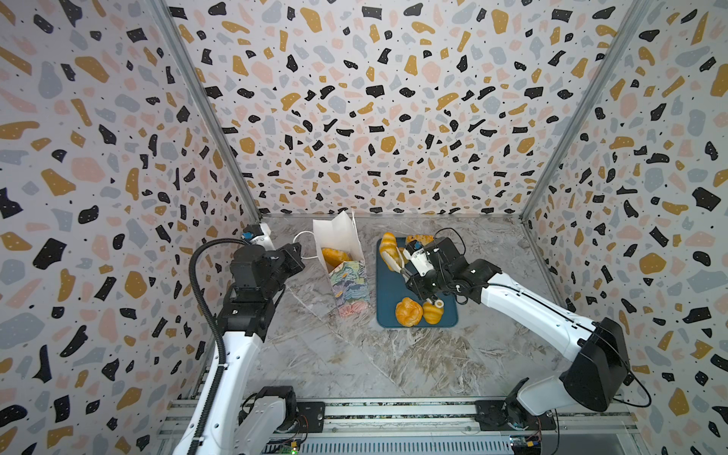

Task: Pack bread into a paper bag
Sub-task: Pick up the bread from the tray, then place the bread in the paper bag.

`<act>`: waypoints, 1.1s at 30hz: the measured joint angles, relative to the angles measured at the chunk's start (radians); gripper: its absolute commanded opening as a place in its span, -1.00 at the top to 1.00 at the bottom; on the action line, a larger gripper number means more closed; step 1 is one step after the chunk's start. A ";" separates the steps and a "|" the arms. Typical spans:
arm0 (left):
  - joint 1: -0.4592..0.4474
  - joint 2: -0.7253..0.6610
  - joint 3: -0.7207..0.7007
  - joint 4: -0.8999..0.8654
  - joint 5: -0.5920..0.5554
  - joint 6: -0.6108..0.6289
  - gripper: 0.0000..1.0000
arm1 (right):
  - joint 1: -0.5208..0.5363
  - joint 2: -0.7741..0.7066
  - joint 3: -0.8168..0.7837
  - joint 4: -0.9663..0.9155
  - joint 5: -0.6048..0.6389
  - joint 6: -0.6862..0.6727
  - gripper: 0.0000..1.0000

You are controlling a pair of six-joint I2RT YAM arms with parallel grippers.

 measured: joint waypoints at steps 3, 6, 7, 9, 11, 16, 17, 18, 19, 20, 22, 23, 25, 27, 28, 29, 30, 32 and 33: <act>0.000 0.000 -0.006 0.004 0.003 -0.005 1.00 | 0.000 -0.004 0.000 0.002 -0.002 0.000 0.61; 0.000 0.000 -0.007 0.008 0.004 -0.007 1.00 | 0.000 -0.006 0.000 0.003 -0.003 0.003 0.61; 0.000 0.000 -0.007 0.010 0.005 -0.007 1.00 | 0.000 -0.007 0.000 0.003 -0.003 0.004 0.62; 0.000 0.000 -0.007 0.011 0.005 -0.007 1.00 | 0.000 -0.011 0.000 0.005 -0.003 0.005 0.63; 0.000 0.000 -0.007 0.011 0.005 -0.007 1.00 | 0.000 -0.014 0.000 0.010 -0.004 0.007 0.64; 0.000 0.000 -0.007 0.012 0.009 -0.008 1.00 | 0.000 -0.030 0.002 0.013 -0.009 0.011 0.65; 0.000 0.000 -0.007 0.012 0.010 -0.008 1.00 | 0.000 -0.034 0.004 0.014 -0.010 0.011 0.66; 0.000 0.000 -0.007 0.012 0.011 -0.008 1.00 | 0.000 -0.040 0.005 0.017 -0.011 0.013 0.66; 0.000 0.000 -0.007 0.012 0.012 -0.008 1.00 | 0.000 -0.044 0.006 0.018 -0.013 0.014 0.66; 0.000 0.000 -0.007 0.013 0.013 -0.010 1.00 | 0.000 -0.051 0.007 0.020 -0.015 0.015 0.66; 0.000 0.000 -0.007 0.013 0.016 -0.011 1.00 | 0.000 -0.064 0.008 0.026 -0.019 0.015 0.67; 0.000 0.000 -0.007 0.014 0.017 -0.012 1.00 | 0.000 -0.072 0.008 0.029 -0.021 0.015 0.67; 0.000 0.000 -0.007 0.015 0.019 -0.016 1.00 | 0.000 -0.084 0.008 0.036 -0.021 0.015 0.68; 0.000 0.000 -0.007 0.018 0.021 -0.023 1.00 | 0.000 -0.094 0.008 0.046 -0.020 0.015 0.68; 0.000 0.000 -0.007 0.019 0.023 -0.026 1.00 | 0.000 -0.097 0.009 0.048 -0.020 0.015 0.68; 0.000 0.000 -0.007 0.019 0.023 -0.027 1.00 | 0.000 -0.100 0.010 0.051 -0.020 0.015 0.69; 0.000 0.000 -0.007 0.019 0.024 -0.029 1.00 | 0.000 -0.102 0.011 0.053 -0.020 0.014 0.69; 0.000 0.000 -0.007 0.019 0.026 -0.031 1.00 | 0.000 -0.105 0.018 0.055 -0.020 0.014 0.68; 0.000 0.000 -0.007 0.020 0.026 -0.033 1.00 | 0.000 -0.107 0.023 0.057 -0.020 0.014 0.68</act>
